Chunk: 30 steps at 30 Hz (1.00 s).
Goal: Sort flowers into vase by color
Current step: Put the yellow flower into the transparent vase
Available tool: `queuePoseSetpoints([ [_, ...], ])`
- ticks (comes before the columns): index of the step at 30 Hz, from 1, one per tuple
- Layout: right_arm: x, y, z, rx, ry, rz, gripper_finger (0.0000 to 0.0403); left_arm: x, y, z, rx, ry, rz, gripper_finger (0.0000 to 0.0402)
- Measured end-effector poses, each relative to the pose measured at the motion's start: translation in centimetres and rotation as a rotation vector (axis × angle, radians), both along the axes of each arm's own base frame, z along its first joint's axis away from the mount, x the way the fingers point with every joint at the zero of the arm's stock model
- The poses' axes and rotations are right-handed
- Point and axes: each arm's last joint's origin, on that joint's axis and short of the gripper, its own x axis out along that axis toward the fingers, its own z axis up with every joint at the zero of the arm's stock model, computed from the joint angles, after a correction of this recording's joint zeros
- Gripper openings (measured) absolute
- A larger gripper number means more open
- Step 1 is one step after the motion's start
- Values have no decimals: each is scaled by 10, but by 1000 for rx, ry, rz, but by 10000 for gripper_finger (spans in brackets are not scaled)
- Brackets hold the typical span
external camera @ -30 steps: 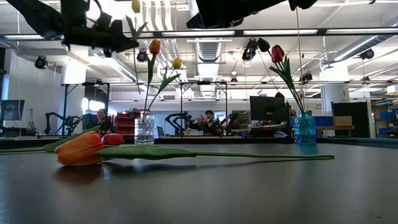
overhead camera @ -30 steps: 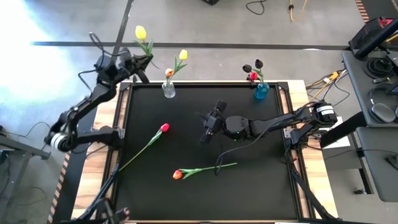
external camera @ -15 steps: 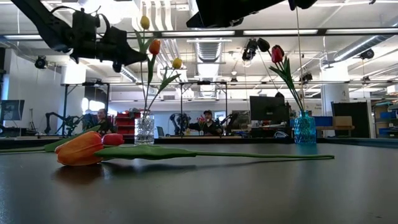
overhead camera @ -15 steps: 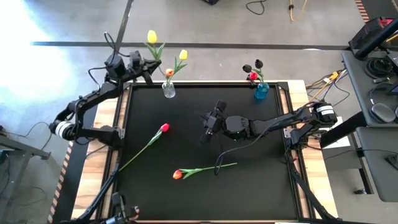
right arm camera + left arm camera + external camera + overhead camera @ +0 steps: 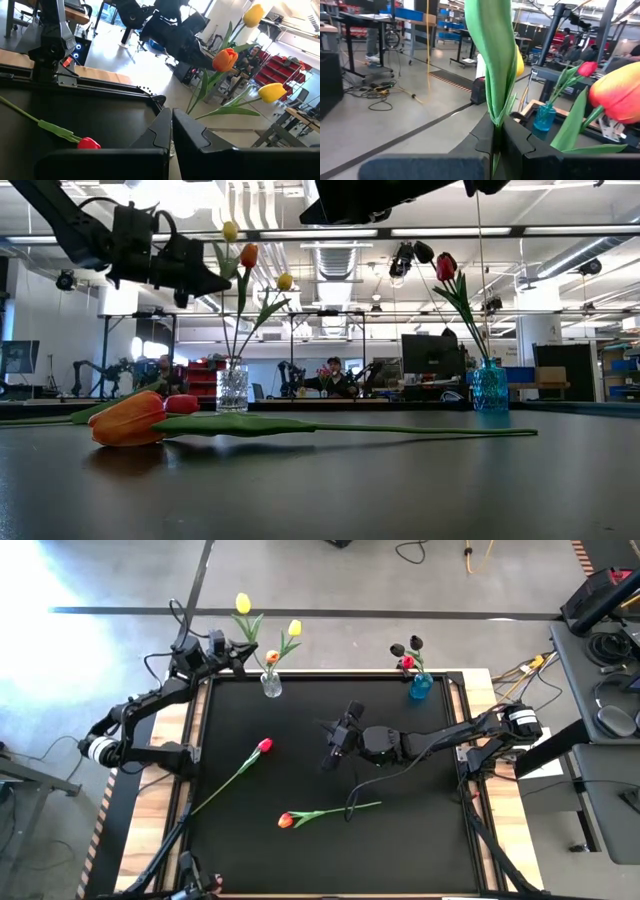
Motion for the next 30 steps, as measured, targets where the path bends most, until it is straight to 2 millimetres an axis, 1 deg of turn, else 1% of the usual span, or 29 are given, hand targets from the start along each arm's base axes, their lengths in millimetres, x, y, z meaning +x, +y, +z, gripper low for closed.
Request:
queuePoseSetpoints([
  [7, 0, 0, 0, 0, 0, 0, 9, 0, 0, -2, 9, 10, 3, 2],
  [14, 0, 0, 0, 0, 0, 0, 9, 4, 2, -9, -7, 29, -8, 31],
  [20, 0, 0, 0, 0, 0, 0, 9, 10, 4, -15, -14, 51, -24, 69],
  [30, 0, 0, 0, 0, 1, 0, 9, 10, 4, -20, -22, 91, -28, 144],
])
